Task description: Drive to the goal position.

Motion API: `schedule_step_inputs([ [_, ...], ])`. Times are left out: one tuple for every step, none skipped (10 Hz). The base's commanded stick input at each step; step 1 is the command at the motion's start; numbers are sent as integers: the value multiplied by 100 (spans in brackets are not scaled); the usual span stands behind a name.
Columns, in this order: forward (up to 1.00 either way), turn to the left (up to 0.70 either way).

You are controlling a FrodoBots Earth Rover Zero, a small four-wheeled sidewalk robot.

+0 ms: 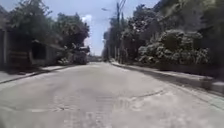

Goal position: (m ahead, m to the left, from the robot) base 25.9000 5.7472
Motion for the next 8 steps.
schedule_step_inputs([
  [100,4],
  [100,4],
  [100,4],
  [100,4],
  [100,4],
  [100,4],
  [100,4],
  [100,4],
])
